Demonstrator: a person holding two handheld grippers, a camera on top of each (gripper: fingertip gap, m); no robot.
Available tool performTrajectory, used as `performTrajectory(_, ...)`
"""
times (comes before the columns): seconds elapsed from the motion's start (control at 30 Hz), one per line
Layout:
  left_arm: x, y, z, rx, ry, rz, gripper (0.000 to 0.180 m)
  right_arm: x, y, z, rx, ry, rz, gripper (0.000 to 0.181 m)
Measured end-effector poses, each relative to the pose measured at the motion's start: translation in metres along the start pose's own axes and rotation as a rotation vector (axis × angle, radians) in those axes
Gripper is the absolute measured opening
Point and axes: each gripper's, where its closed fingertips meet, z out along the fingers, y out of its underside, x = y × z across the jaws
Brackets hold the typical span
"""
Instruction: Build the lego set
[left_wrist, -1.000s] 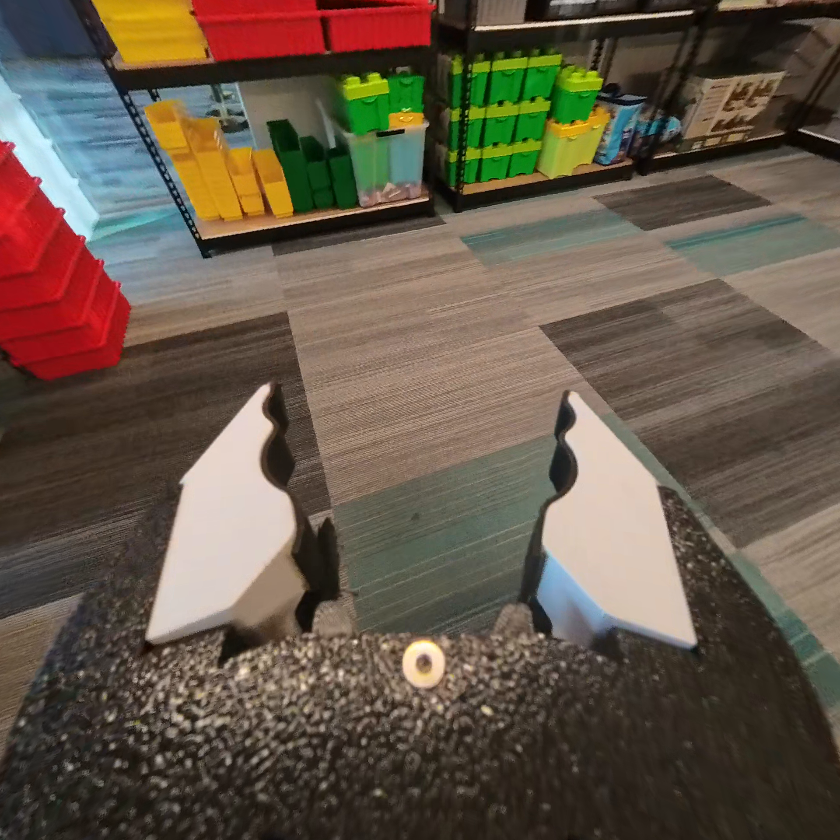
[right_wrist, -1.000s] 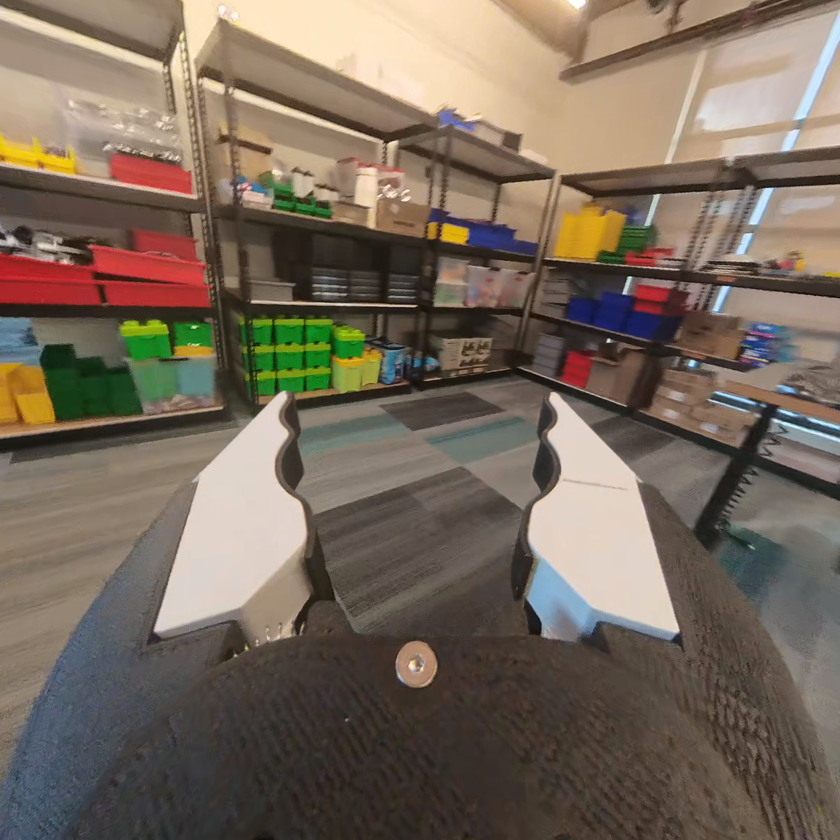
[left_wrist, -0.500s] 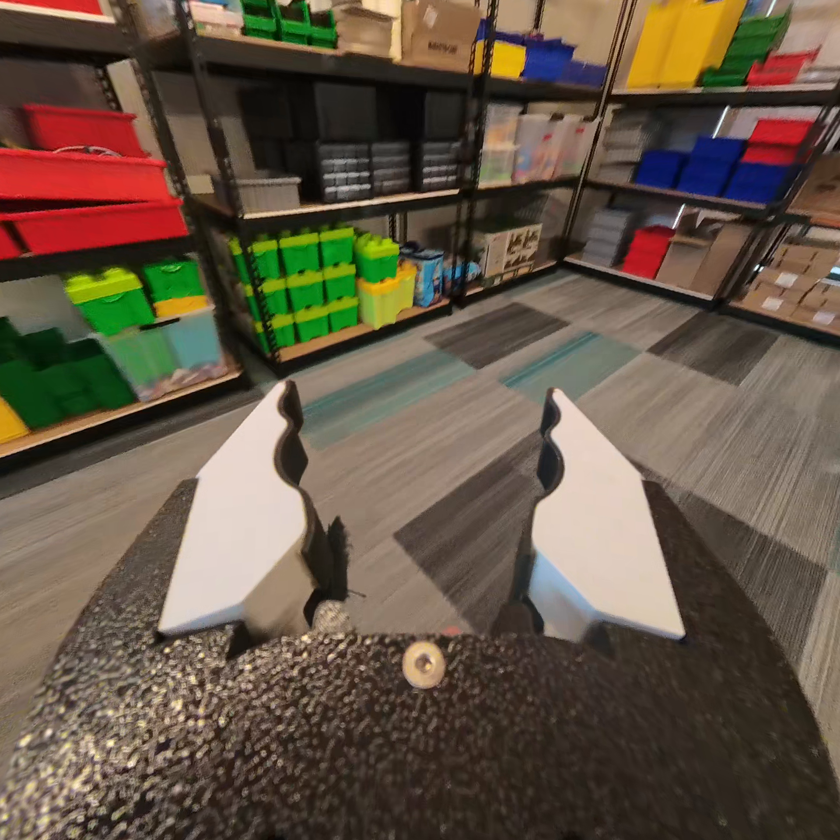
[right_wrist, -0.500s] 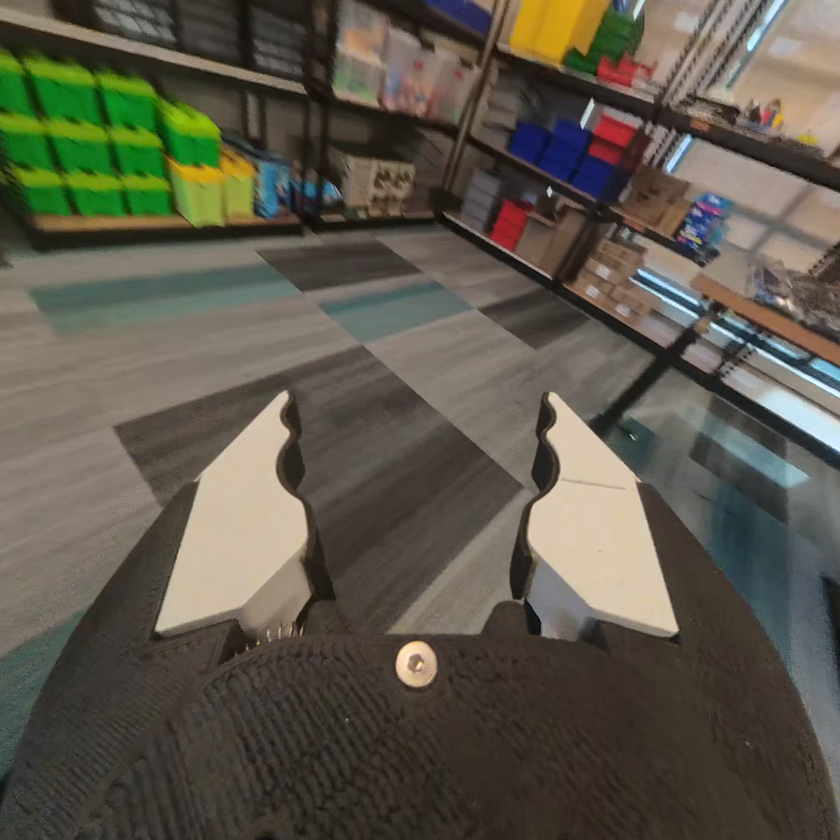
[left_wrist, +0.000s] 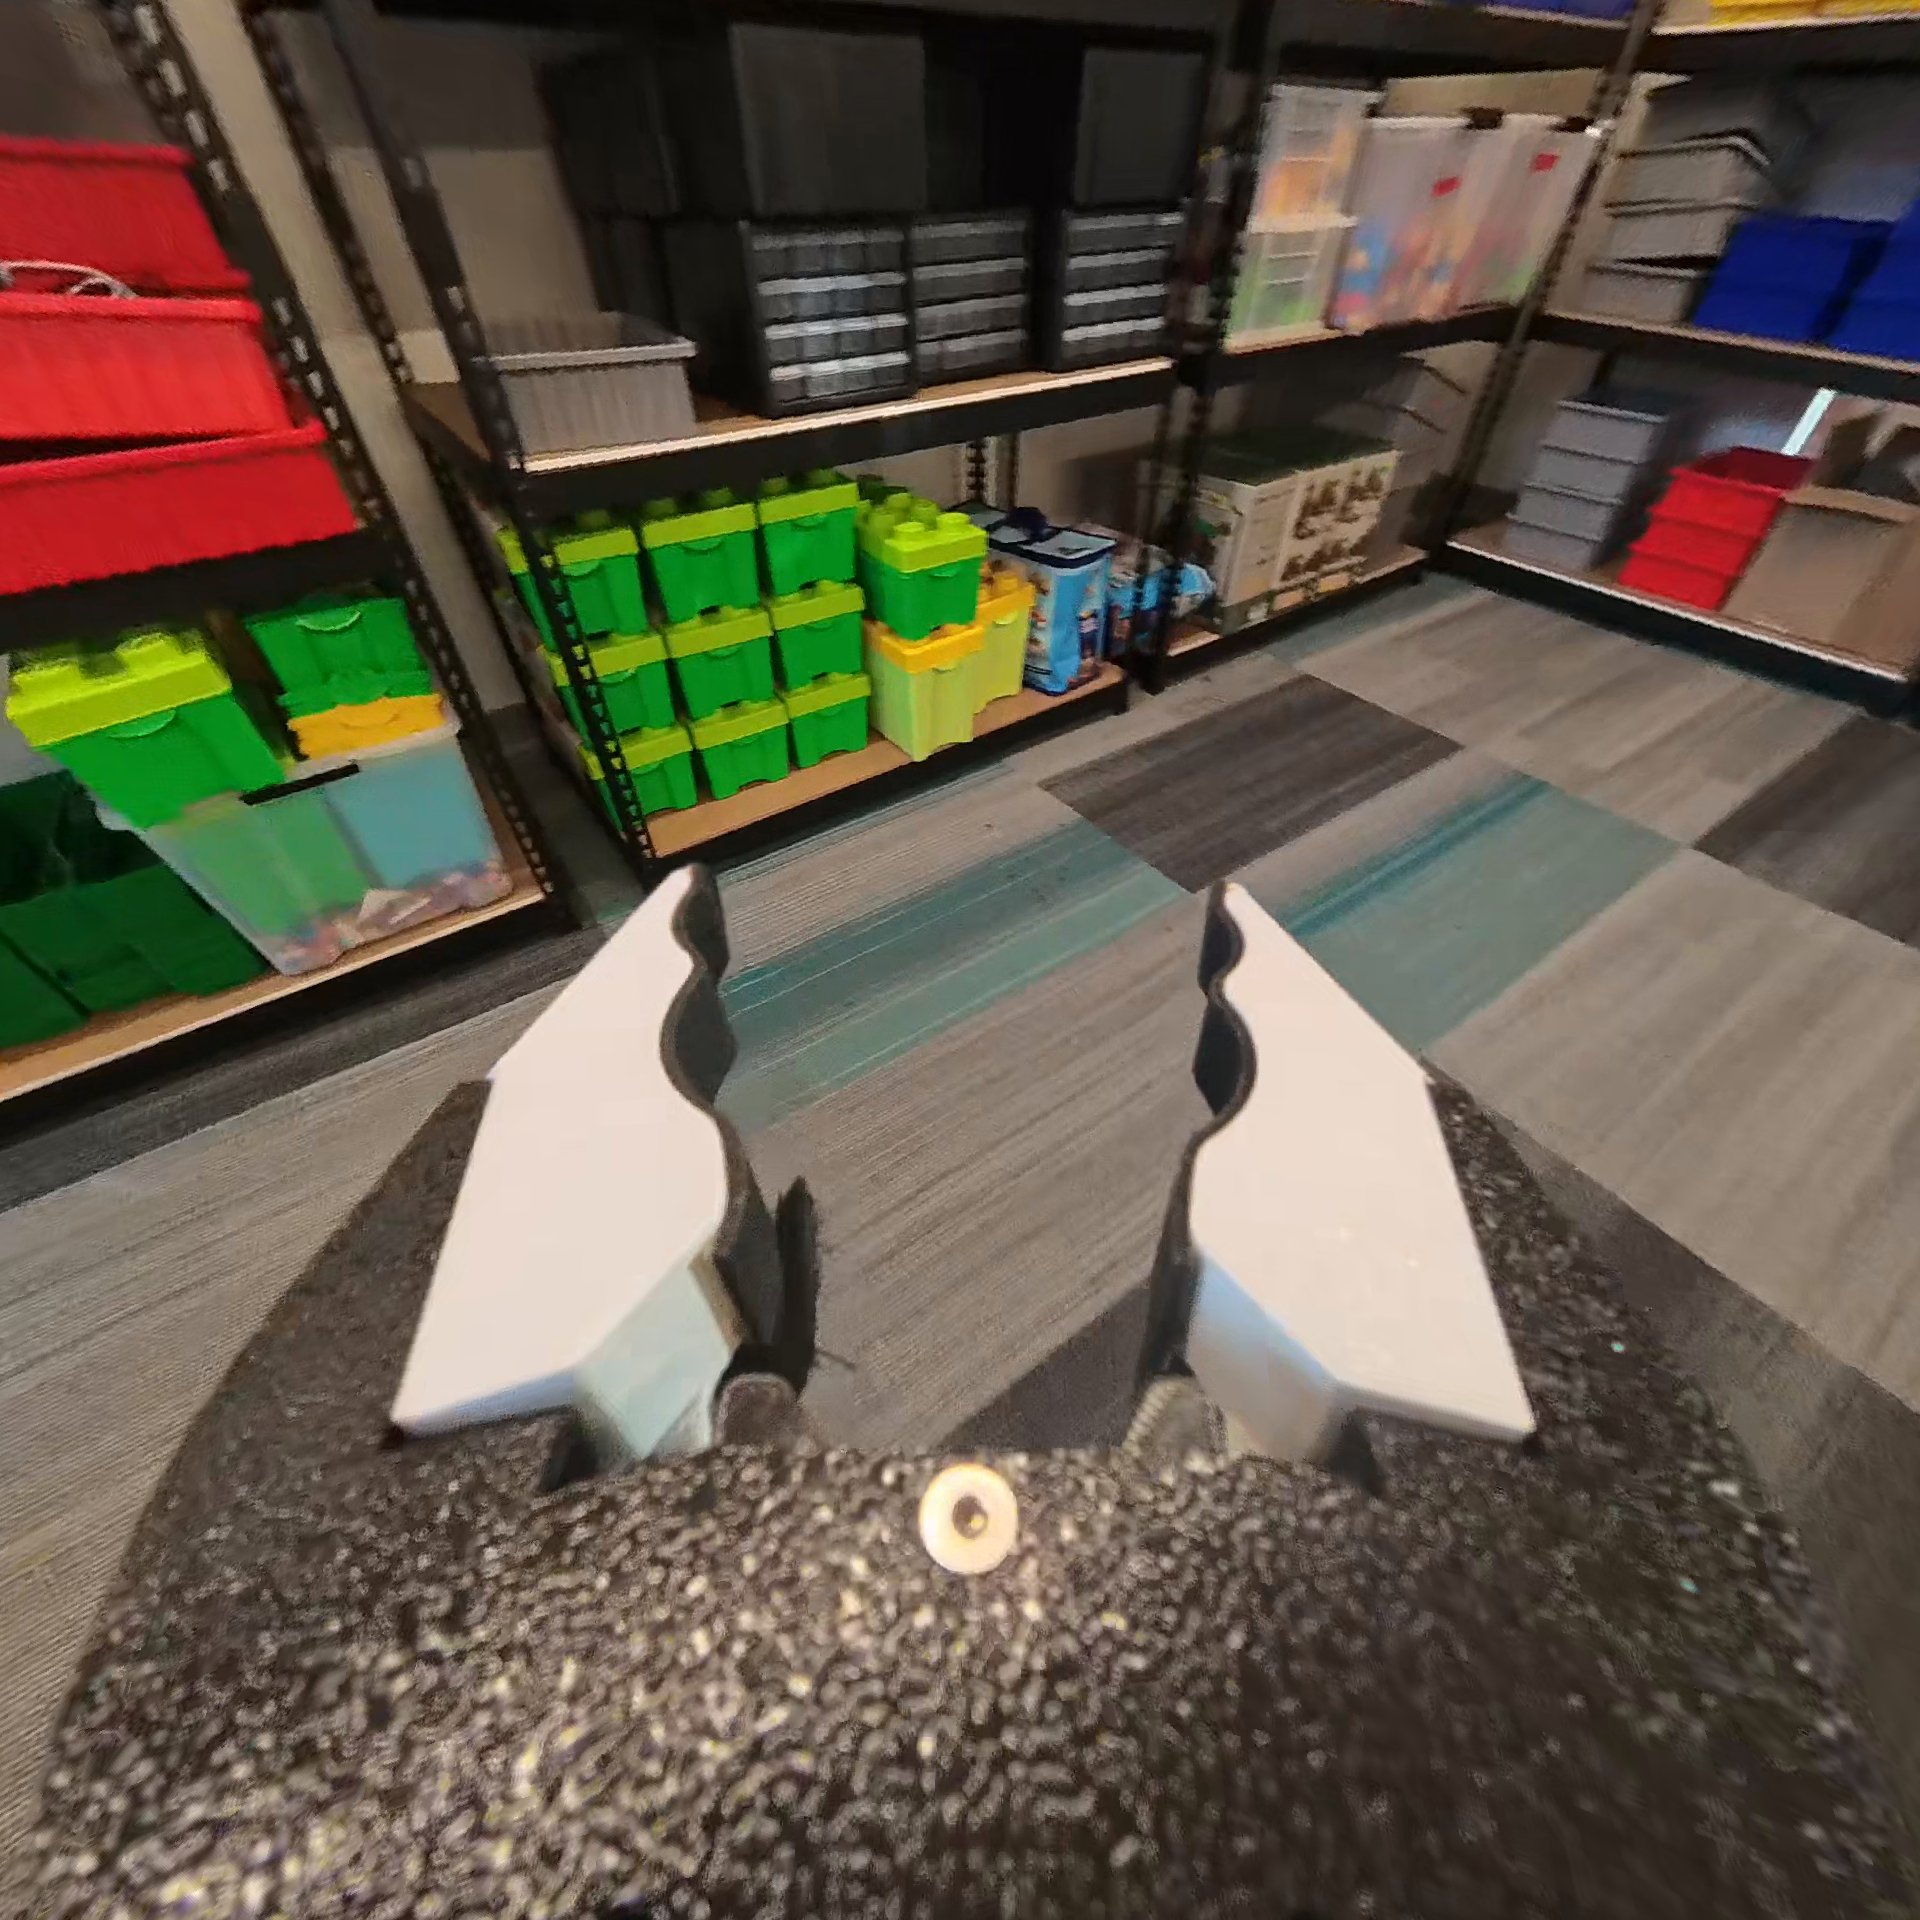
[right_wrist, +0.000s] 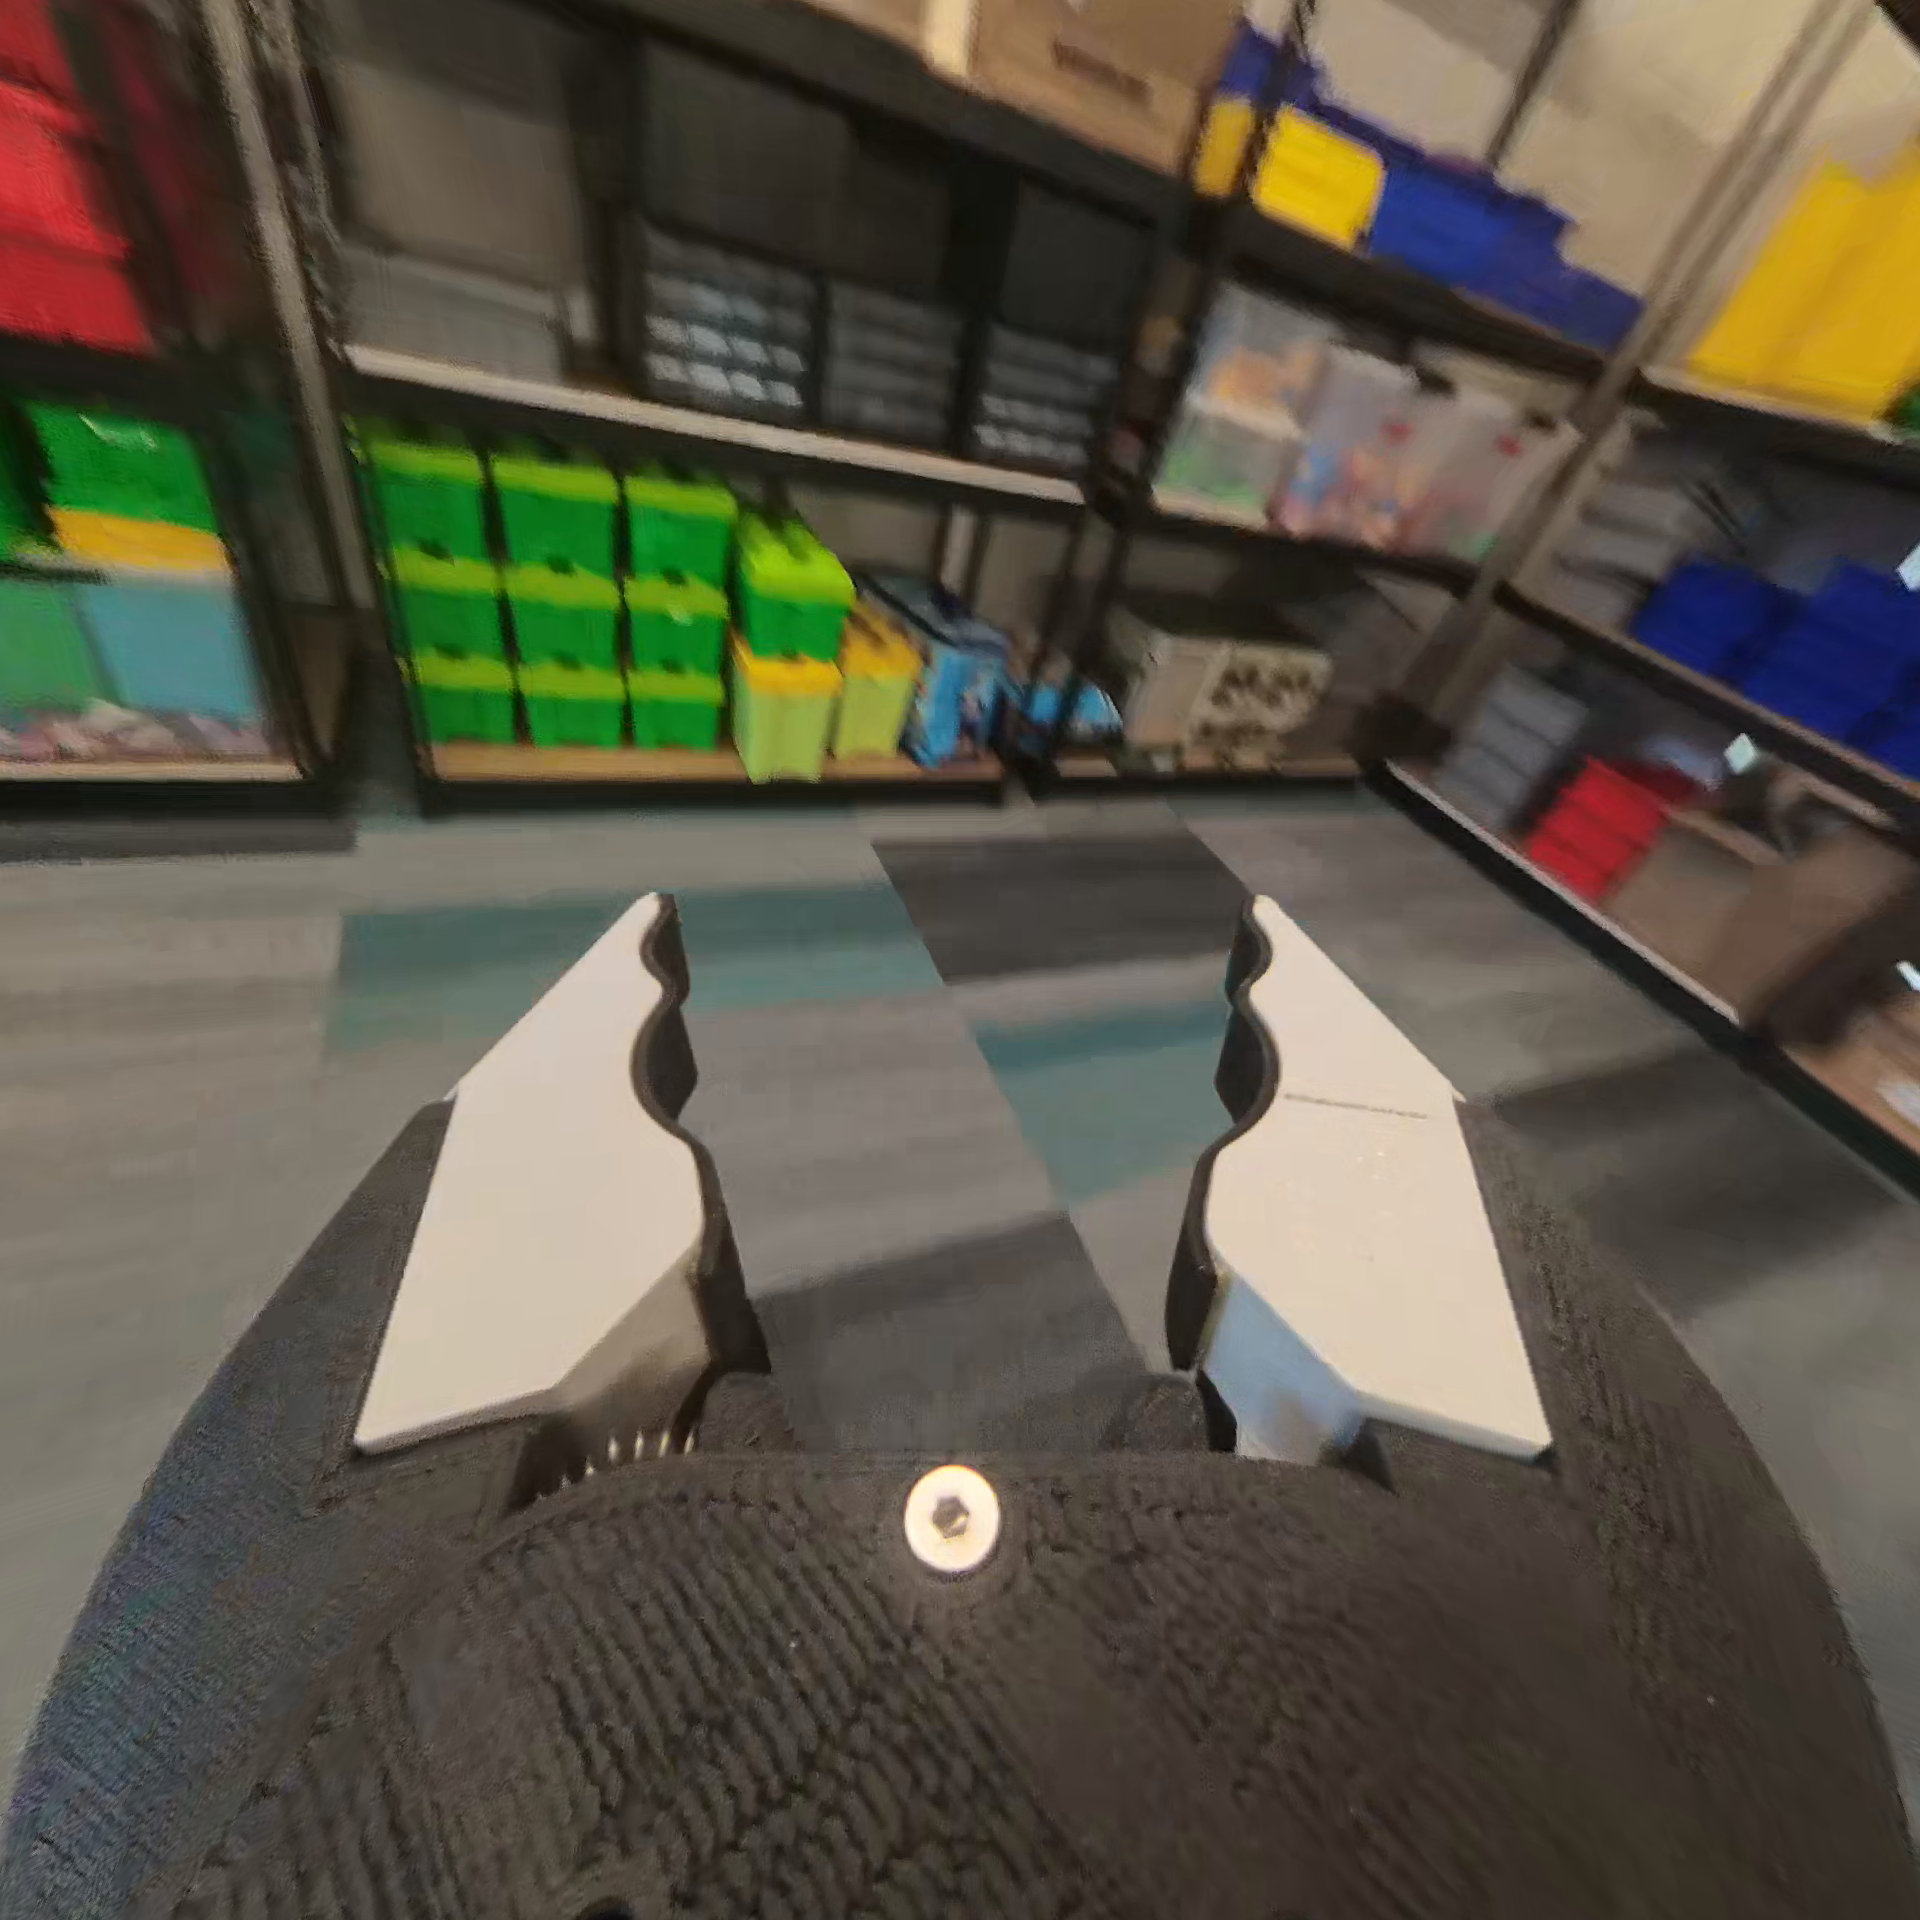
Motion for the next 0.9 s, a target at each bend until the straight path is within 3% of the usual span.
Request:
performTrajectory(0.17, -0.078, 0.021, 0.083, -0.065, -0.156, 0.039, 0.089, -0.045, -0.071, 0.205, 0.169, -0.095, -0.002, 0.101)
performTrajectory(0.23, -0.11, 0.036, 0.122, -0.121, -0.206, 0.016, 0.089, -0.067, -0.074, 0.274, 0.16, -0.113, 0.005, 0.097)
performTrajectory(0.33, -0.145, 0.041, 0.194, -0.242, -0.254, -0.035, 0.09, -0.096, -0.06, 0.358, 0.018, -0.142, -0.015, 0.088)
performTrajectory(0.63, -0.145, -0.093, 0.491, -0.067, -0.066, 0.049, 0.085, -0.118, -0.078, 0.545, 0.002, -0.243, -0.301, 0.079)
performTrajectory(0.8, -0.137, -0.145, 0.625, 0.046, -0.032, 0.055, 0.083, -0.121, -0.076, 0.654, -0.016, -0.295, -0.25, 0.074)
performTrajectory(0.9, -0.142, -0.15, 0.686, 0.035, -0.033, 0.111, 0.079, -0.128, -0.099, 0.737, 0.026, -0.361, -0.091, 0.069)
